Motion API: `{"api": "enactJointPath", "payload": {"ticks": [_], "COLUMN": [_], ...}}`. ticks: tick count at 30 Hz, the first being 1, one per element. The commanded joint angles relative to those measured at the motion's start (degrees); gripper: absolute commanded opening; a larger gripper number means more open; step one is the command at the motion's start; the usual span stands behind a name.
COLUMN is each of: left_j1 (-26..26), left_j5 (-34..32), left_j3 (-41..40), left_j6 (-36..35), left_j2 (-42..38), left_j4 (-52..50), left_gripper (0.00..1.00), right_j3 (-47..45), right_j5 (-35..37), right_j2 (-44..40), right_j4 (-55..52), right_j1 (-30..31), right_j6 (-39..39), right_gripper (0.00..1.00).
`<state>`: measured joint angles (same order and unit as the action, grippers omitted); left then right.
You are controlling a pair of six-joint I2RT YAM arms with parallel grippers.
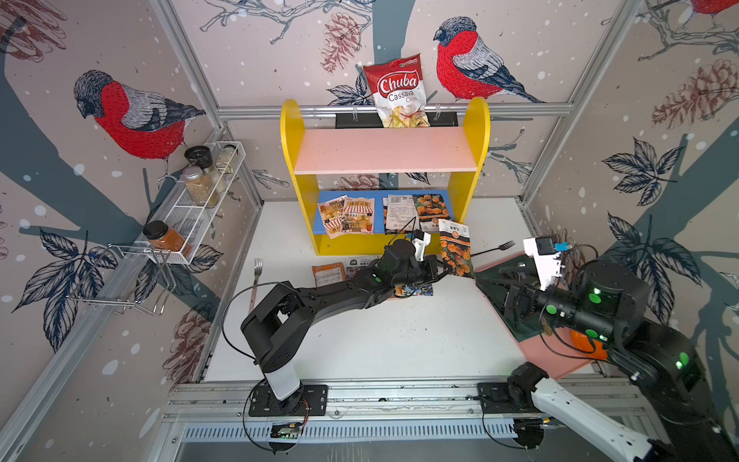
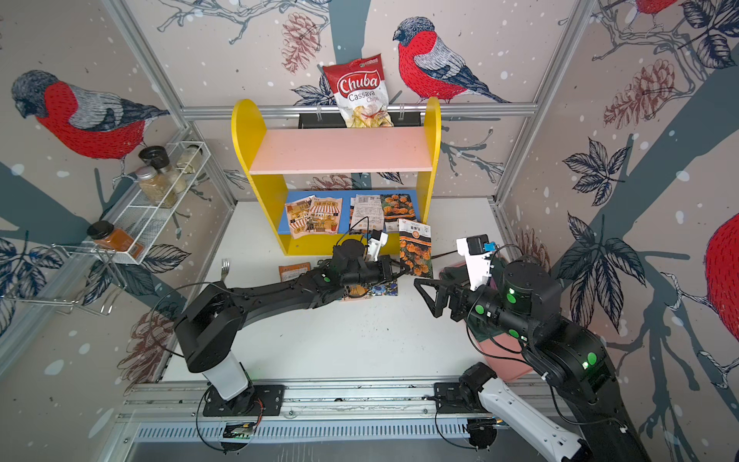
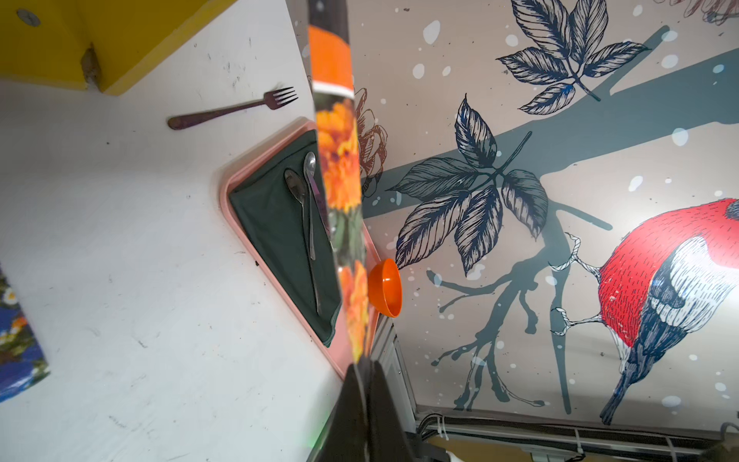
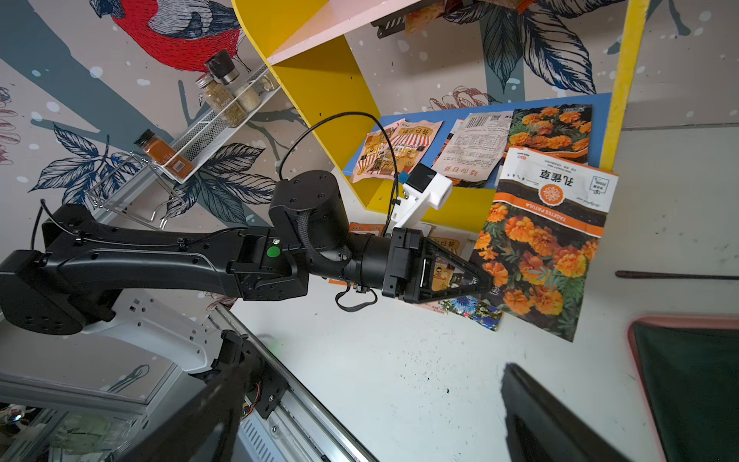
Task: Take the seed bag off the shelf
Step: Place the seed packet at the center of the board.
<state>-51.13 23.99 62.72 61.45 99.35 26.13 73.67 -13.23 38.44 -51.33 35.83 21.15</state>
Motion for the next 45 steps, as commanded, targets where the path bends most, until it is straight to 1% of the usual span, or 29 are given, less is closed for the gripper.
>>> {"api": "enactJointPath", "payload": {"ticks": [1, 5, 10, 14, 23, 26, 30, 42, 45], "left_j1": [-0.5, -0.7, -1.4, -1.6, -1.6, -1.6, -1.6, -1.6, -1.6], "left_j5": [-0.8, -1.8, -3.7, -3.3, -2.0, -1.8, -3.0, -4.9, -5.6], "left_j3": [-1.3, -3.8, -5.2, -5.2, -4.9, -3.9, -2.2, 1.2, 1.7], "left_j6": [1.4, 3.7, 6.5, 8.0, 9.7, 8.9, 7.3, 6.2, 6.1], "left_j2": [1.2, 3.0, 5.3, 8.0, 14.6, 16.2, 17.6, 19.9, 20.1], "left_j4": [6.4, 9.7, 11.3, 14.0, 16.8, 16.0, 12.6, 5.9, 4.0], "left_gripper": [0.00, 0.00, 0.00, 0.00, 0.00, 0.00, 0.00, 0.00, 0.05], "right_j3": [-0.1, -0.4, -0.1, -0.6, -1.0, -1.5, -2.1, -2.3, -2.5], "right_j5": [-0.3, -0.1, -0.1, -0.1, -0.1, -0.3, -0.5, -0.5, -0.6], "right_j2": [0.0, 0.0, 0.4, 0.4, 0.1, 0.0, 0.1, -0.5, -0.6], "right_j4": [0.3, 0.0, -0.1, 0.3, 0.4, 0.8, 1.0, 0.8, 0.9], "right_j1": [0.0, 0.0, 0.0, 0.0, 0.0, 0.0, 0.0, 0.0, 0.0], "right_j6": [0.0, 0.1, -0.1, 0.1, 0.5, 0.6, 0.7, 1.2, 1.3], "right_gripper": [1.00, 1.00, 1.00, 1.00, 1.00, 1.00, 1.00, 1.00, 1.00]}}
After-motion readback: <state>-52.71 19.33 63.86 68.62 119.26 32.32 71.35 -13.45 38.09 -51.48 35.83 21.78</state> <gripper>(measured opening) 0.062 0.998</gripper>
